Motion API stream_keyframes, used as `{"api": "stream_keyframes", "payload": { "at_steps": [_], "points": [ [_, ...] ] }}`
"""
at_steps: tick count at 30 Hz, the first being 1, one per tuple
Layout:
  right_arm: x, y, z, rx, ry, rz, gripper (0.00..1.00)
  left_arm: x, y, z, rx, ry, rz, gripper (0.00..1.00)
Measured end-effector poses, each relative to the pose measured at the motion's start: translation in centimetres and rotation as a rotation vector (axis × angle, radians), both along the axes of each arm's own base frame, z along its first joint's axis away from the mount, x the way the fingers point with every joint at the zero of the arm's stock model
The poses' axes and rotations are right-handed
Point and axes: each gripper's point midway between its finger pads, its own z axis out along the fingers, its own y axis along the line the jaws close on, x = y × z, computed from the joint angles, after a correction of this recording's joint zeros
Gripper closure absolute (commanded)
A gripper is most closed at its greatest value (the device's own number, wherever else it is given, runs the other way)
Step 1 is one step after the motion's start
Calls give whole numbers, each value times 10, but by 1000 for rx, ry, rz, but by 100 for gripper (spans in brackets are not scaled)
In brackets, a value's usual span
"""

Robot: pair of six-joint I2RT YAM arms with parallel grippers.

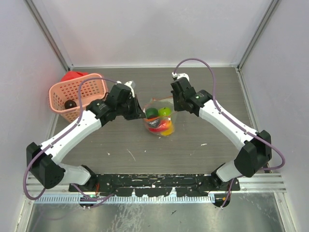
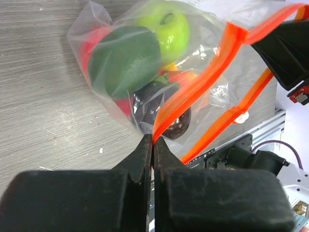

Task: Place the food in the zip-top bag and seal the zipper
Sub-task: Adjust the zipper food storage bag at the center of the board.

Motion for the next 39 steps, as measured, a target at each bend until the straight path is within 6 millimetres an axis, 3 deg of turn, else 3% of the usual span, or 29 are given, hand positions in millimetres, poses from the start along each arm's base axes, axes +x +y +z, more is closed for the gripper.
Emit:
{"api": "stream_keyframes", "payload": {
  "at_steps": [5,13,24,33,39],
  "points": [
    [-3,8,2,36,15,32,100,-6,-5,4,-16,8,-38,100],
    [-8,21,4,93,37,77,99,-11,-24,47,-135,-17,-112,100],
    [-11,22,30,140,-20,86,99,-11,-15,35,-67,-5,-97,98],
    [-8,15,33,118,-41,62,99,-8,-9,35,-30,-19,-84,75],
    [-5,12,33,102,-53,53,99,-3,-1,40,-13,-33,-61,51]
  ]
}}
